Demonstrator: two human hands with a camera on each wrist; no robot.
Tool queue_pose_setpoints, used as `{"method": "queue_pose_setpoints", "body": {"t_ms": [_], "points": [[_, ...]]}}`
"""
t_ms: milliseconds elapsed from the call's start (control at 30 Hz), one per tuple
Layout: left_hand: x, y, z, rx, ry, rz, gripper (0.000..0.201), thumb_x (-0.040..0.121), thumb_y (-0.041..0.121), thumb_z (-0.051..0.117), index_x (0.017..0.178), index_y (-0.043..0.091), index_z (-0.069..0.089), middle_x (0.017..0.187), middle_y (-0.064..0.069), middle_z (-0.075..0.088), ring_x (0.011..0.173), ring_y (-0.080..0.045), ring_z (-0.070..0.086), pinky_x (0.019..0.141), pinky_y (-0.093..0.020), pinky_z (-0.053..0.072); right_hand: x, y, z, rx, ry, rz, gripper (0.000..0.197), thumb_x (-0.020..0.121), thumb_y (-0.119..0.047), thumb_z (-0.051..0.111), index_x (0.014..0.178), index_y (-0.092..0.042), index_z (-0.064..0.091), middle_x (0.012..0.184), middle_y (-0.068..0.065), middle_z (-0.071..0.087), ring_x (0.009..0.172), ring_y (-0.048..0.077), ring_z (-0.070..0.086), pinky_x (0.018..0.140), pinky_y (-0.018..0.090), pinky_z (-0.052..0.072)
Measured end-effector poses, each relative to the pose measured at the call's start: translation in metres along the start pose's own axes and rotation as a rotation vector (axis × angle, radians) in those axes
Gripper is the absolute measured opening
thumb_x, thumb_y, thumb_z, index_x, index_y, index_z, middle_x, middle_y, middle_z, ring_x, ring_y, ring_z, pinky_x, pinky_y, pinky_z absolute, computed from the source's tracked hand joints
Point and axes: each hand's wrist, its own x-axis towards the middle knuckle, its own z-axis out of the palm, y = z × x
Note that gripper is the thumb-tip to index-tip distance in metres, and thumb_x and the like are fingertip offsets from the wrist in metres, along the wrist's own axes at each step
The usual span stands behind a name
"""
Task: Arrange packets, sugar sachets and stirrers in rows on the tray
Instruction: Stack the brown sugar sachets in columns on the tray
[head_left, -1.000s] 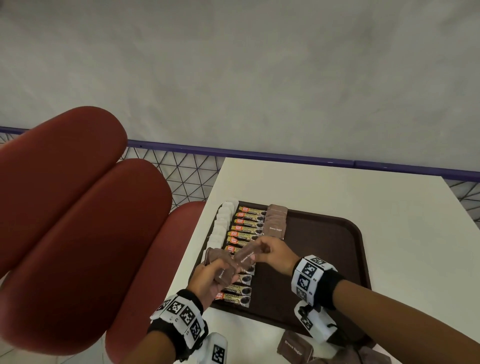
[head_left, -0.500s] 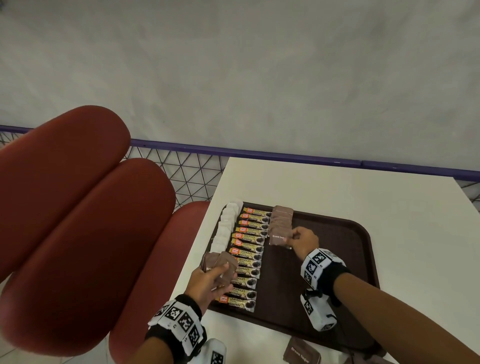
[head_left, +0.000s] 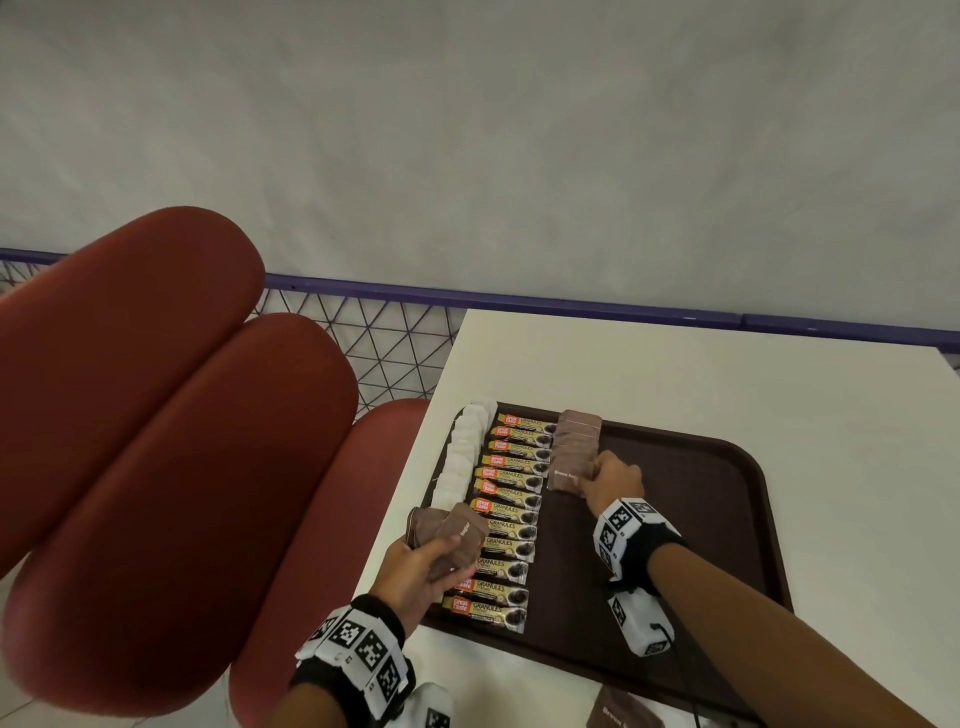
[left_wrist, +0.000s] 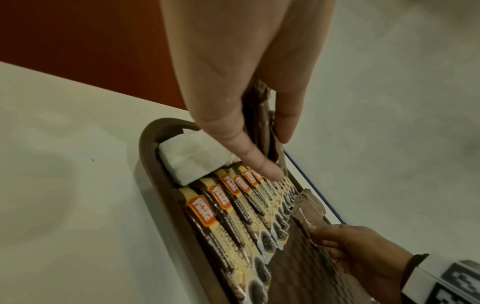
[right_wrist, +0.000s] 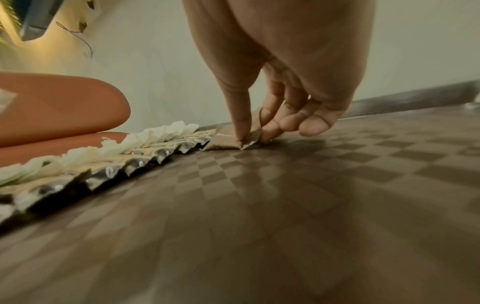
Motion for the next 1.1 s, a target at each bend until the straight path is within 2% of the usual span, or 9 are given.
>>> {"method": "queue_pose_setpoints", "body": {"t_ms": [133, 300, 500, 633, 767, 833, 933, 1000, 1100], "points": [[0.0, -0.001, 0.0, 0.052, 0.014, 0.003, 0.029, 0.085, 0.0, 0.061, 0.114, 0.002, 0.059, 0.107, -0.017, 0.069, 0.099, -0.029, 0.066, 0.073, -0.034, 0.058, 0.001, -0.001, 0.001, -0.096, 0.026, -0.039, 0.033, 0.085, -0.029, 0.062, 0.109, -0.007, 0.054, 0.118, 0.013, 0.057, 0.117, 0.03, 0.042, 0.093, 0.038, 0.042], [-0.003, 0.0, 0.006, 0.078, 0.038, 0.011, 0.03, 0.085, 0.003, 0.062, 0.114, 0.005, 0.06, 0.109, -0.014, 0.069, 0.098, -0.026, 0.065, 0.074, -0.033, 0.055, -0.006, -0.001, -0.003, -0.03, 0.101, -0.043, 0.043, 0.082, -0.028, 0.067, 0.111, -0.006, 0.045, 0.119, 0.015, 0.054, 0.114, 0.031, 0.044, 0.09, 0.04, 0.042], [-0.005, 0.001, 0.011, 0.067, 0.037, 0.031, 0.034, 0.084, 0.005, 0.064, 0.117, 0.006, 0.058, 0.109, -0.014, 0.069, 0.096, -0.024, 0.067, 0.069, -0.029, 0.057, -0.026, -0.006, -0.014, -0.056, 0.132, -0.25, 0.046, 0.087, -0.036, 0.058, 0.12, -0.008, 0.042, 0.121, 0.01, 0.051, 0.114, 0.028, 0.044, 0.092, 0.037, 0.04], [-0.005, -0.001, 0.016, 0.067, 0.04, 0.029, 0.037, 0.084, 0.004, 0.064, 0.12, 0.004, 0.058, 0.112, -0.016, 0.068, 0.098, -0.025, 0.066, 0.066, -0.027, 0.058, -0.045, -0.011, -0.015, 0.111, -0.015, -0.458, 0.025, 0.091, -0.031, 0.052, 0.108, -0.012, 0.052, 0.106, 0.001, 0.051, 0.103, 0.017, 0.048, 0.085, 0.028, 0.042], [-0.006, -0.003, 0.023, 0.069, 0.04, 0.029, 0.036, 0.083, 0.005, 0.065, 0.118, 0.006, 0.059, 0.11, -0.015, 0.068, 0.098, -0.025, 0.066, 0.064, -0.027, 0.058, -0.064, -0.022, -0.014, 0.228, -0.227, -0.567, 0.025, 0.091, -0.023, 0.055, 0.11, -0.007, 0.056, 0.089, 0.0, 0.055, 0.07, 0.001, 0.046, 0.063, 0.01, 0.037], [-0.007, -0.004, 0.027, 0.083, 0.037, 0.03, 0.033, 0.083, 0.006, 0.066, 0.115, 0.007, 0.06, 0.107, -0.015, 0.069, 0.096, -0.025, 0.067, 0.065, -0.027, 0.057, -0.072, -0.027, -0.013, 0.313, -0.386, -0.515, 0.032, 0.089, -0.019, 0.058, 0.118, -0.007, 0.051, 0.085, -0.004, 0.054, 0.068, 0.002, 0.047, 0.063, 0.01, 0.038], [-0.009, -0.004, 0.032, 0.109, 0.027, 0.026, 0.028, 0.082, 0.008, 0.066, 0.111, 0.008, 0.062, 0.101, -0.013, 0.071, 0.091, -0.023, 0.067, 0.067, -0.027, 0.058, -0.079, -0.029, -0.008, 0.405, -0.551, -0.438, 0.045, 0.086, -0.015, 0.063, 0.126, -0.012, 0.043, 0.094, 0.002, 0.054, 0.084, 0.015, 0.054, 0.077, 0.024, 0.044], [-0.01, -0.005, 0.033, 0.106, 0.019, 0.02, 0.027, 0.082, 0.008, 0.067, 0.109, 0.007, 0.063, 0.097, -0.012, 0.072, 0.089, -0.022, 0.068, 0.069, -0.029, 0.057, -0.081, -0.028, -0.007, 0.449, -0.59, -0.433, 0.05, 0.083, -0.008, 0.064, 0.127, -0.011, 0.041, 0.092, 0.009, 0.052, 0.085, 0.021, 0.052, 0.078, 0.029, 0.045], [-0.011, -0.005, 0.032, 0.094, 0.005, 0.014, 0.028, 0.082, 0.009, 0.067, 0.11, 0.007, 0.062, 0.1, -0.012, 0.071, 0.093, -0.023, 0.067, 0.07, -0.03, 0.056, -0.081, -0.027, -0.006, 0.451, -0.576, -0.45, 0.042, 0.082, -0.003, 0.064, 0.121, -0.008, 0.048, 0.086, 0.011, 0.053, 0.077, 0.019, 0.051, 0.071, 0.024, 0.045]]}}
